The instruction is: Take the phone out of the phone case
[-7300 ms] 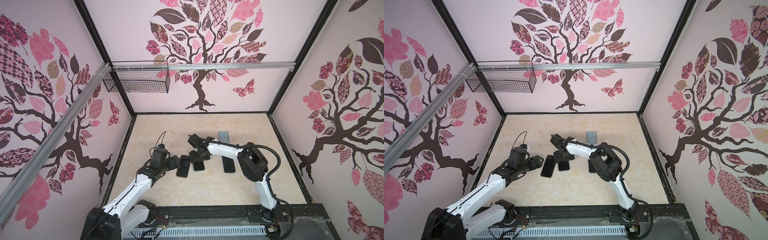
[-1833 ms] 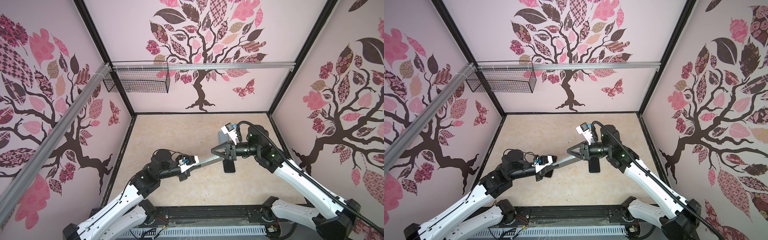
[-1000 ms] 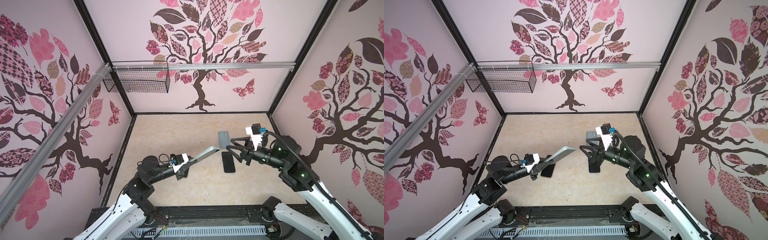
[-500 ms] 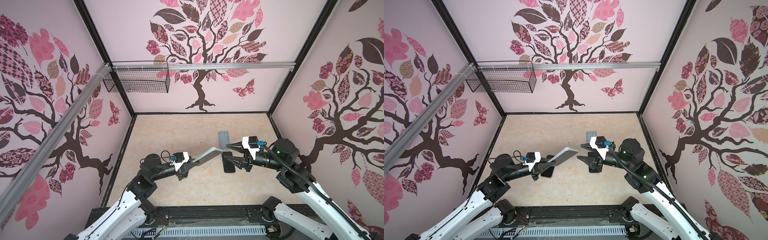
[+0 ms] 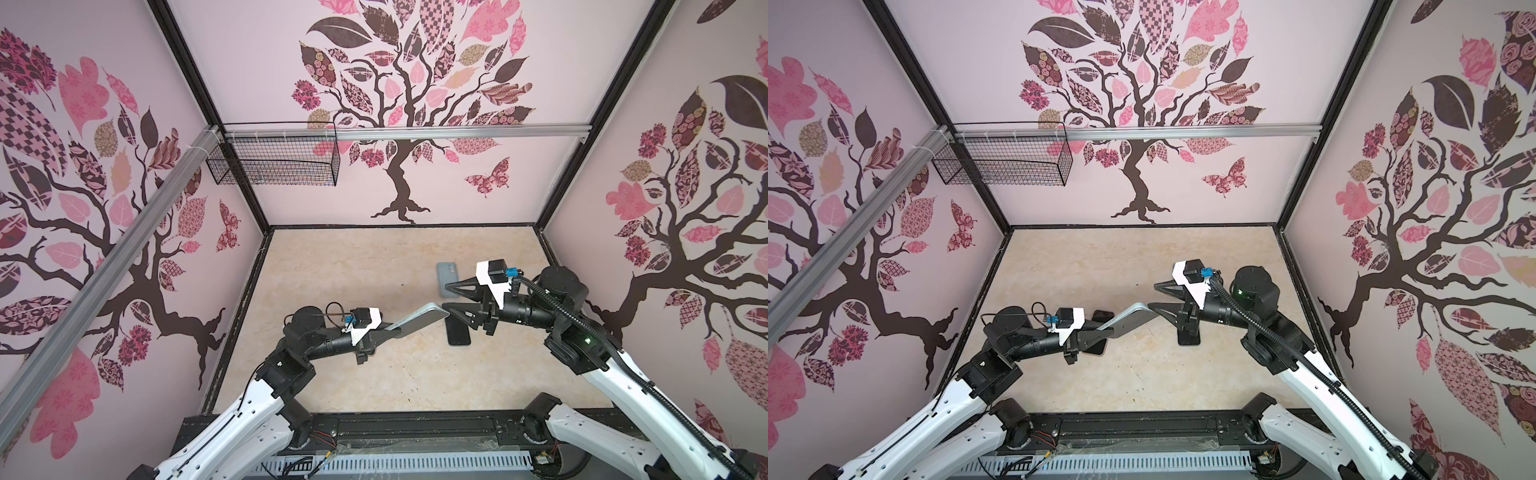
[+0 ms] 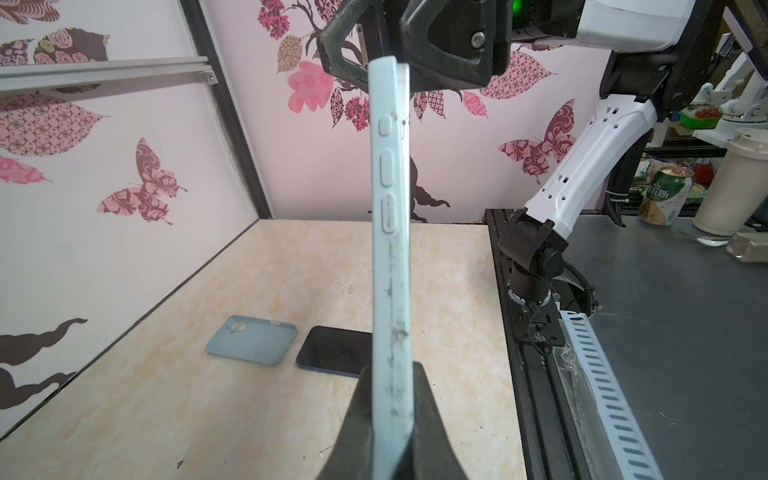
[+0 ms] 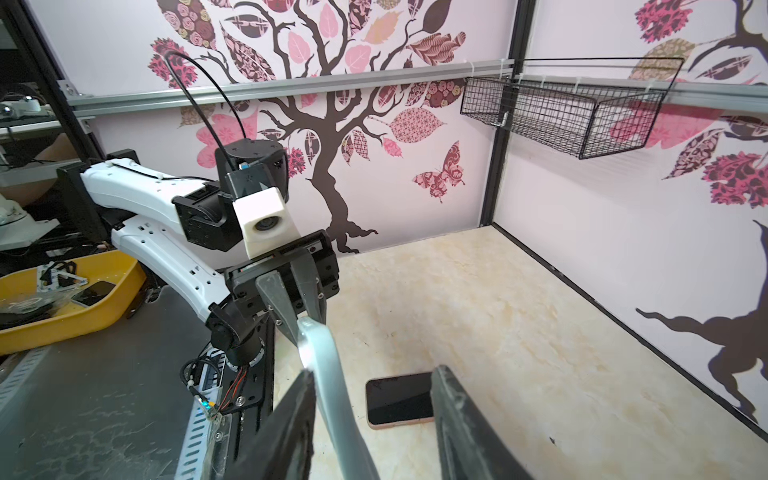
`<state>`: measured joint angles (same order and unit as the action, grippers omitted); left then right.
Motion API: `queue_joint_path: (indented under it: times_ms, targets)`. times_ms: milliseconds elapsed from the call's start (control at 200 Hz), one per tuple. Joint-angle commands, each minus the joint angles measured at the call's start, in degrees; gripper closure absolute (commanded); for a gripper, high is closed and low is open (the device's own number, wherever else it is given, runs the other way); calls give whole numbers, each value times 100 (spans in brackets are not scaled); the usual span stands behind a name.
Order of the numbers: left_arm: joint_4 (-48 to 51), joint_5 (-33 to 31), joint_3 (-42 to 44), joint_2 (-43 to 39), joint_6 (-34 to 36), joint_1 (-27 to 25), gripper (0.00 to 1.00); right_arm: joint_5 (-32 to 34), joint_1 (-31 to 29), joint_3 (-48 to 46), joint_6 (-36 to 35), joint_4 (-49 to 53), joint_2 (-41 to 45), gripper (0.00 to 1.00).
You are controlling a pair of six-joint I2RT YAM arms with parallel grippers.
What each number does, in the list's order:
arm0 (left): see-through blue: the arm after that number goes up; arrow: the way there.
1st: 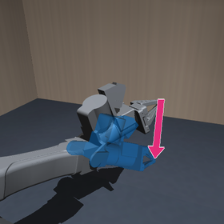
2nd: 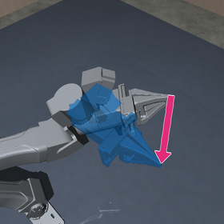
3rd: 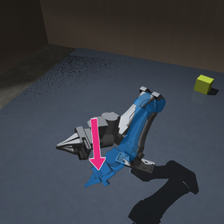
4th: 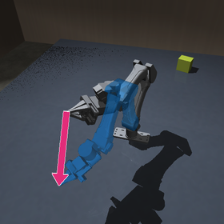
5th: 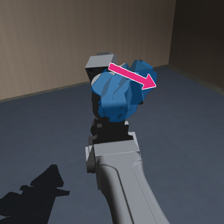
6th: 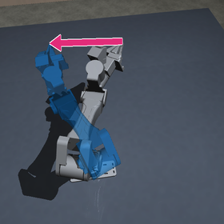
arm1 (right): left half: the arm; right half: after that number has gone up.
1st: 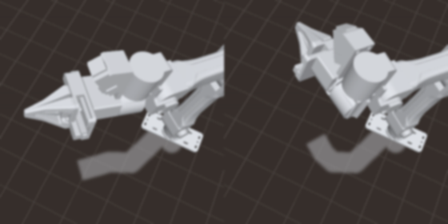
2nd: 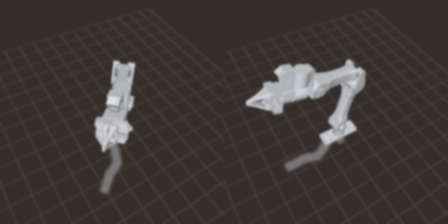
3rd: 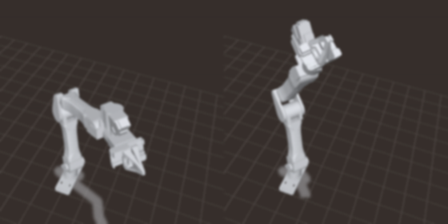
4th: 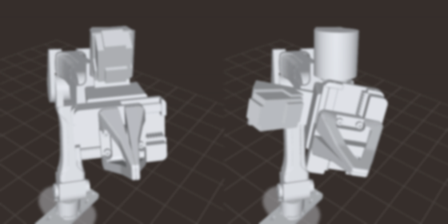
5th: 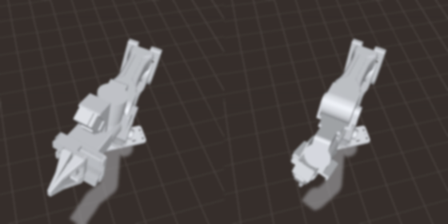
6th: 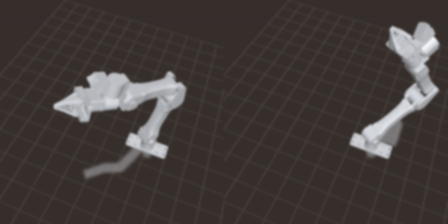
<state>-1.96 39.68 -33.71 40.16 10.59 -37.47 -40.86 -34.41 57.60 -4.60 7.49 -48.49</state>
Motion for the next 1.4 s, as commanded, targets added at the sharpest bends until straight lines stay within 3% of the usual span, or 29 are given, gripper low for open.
queue_joint_path:
  times_ms: [0, 435, 825, 920, 1015, 1150, 1395]
  targets:
    - [-268, 162, -231, -55, 48, 14, 100, -432, -12, 71, 237, -239, -28, 51]
    - [-261, 233, -237, -80, 30, 12, 100, -378, -82, 163, 166, 144, -331, 52]
    - [-309, 382, -276, -20, 107, -58, 100, 621, -195, 155, 77, 455, -544, 55]
    - [-310, 339, -260, -13, 110, -58, 100, 448, -193, 188, 121, 407, -536, 55]
    - [-332, 241, -218, -26, 75, -59, 100, 16, -197, 99, 250, 32, -339, 50]
    - [-332, 172, -188, -70, 90, -53, 100, -212, -194, -2, 336, -294, -64, 32]
    - [-332, 198, -213, -46, 99, -52, 100, 225, -189, -137, 496, -489, 133, 30]
